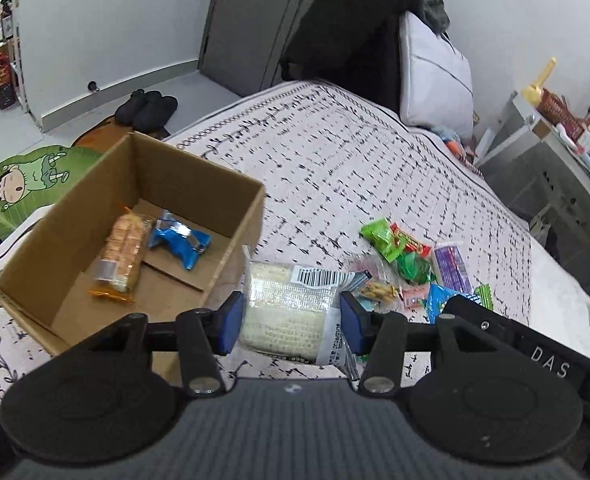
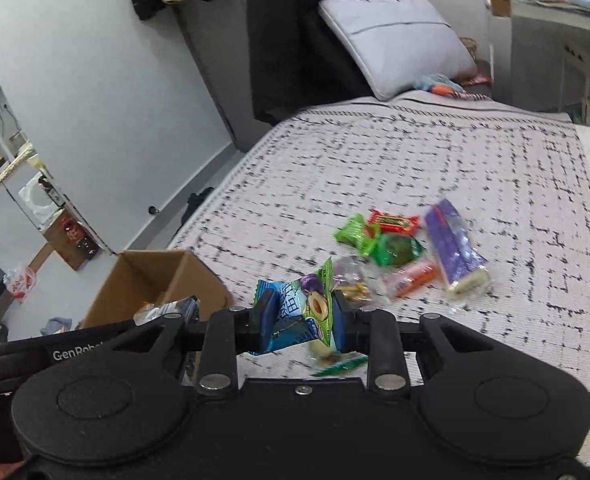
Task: Organize snacks
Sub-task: 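Carry both snacks over the cardboard box and open both tools to release them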
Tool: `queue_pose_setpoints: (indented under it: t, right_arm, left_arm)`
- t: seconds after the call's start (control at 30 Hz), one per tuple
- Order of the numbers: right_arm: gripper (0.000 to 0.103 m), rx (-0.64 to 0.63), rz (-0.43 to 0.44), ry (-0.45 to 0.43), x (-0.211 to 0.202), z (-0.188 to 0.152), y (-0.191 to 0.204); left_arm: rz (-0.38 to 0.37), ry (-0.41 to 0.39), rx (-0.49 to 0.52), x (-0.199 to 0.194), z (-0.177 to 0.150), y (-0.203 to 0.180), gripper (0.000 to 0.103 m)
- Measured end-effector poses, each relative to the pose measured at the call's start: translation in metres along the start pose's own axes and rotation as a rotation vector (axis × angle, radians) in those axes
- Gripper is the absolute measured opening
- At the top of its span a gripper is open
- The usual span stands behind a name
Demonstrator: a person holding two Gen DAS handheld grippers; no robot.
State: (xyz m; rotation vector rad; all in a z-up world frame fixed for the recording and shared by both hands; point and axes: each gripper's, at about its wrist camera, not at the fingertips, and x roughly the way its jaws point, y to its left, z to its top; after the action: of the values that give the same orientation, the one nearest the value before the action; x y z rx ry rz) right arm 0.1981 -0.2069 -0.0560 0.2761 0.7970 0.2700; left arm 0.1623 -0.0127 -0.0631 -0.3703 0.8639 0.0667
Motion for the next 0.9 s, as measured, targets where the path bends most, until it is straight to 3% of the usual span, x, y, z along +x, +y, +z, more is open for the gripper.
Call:
queue_pose_setpoints:
  t: [0.27,0.7,0.9]
  right_arm:
    - [0.028,-0.016,0.022,0.005,0.002,0.000,0.034]
    - [0.028,-0.064,0.043,0.013,0.021,0.006,0.100]
    - [0.028,-0.095,0.072,0.020,0.033,0.006,0.129]
  left_arm:
    - [-0.001,-0.028,-0.035,-0.013,0.013,0.029,0.050]
    - [-0.034,0.003,-0.087,-0.012,0.040,0.085,0.050]
    - [-0.015,0.019,-0.104,-0.010,0.048,0.111,0.050]
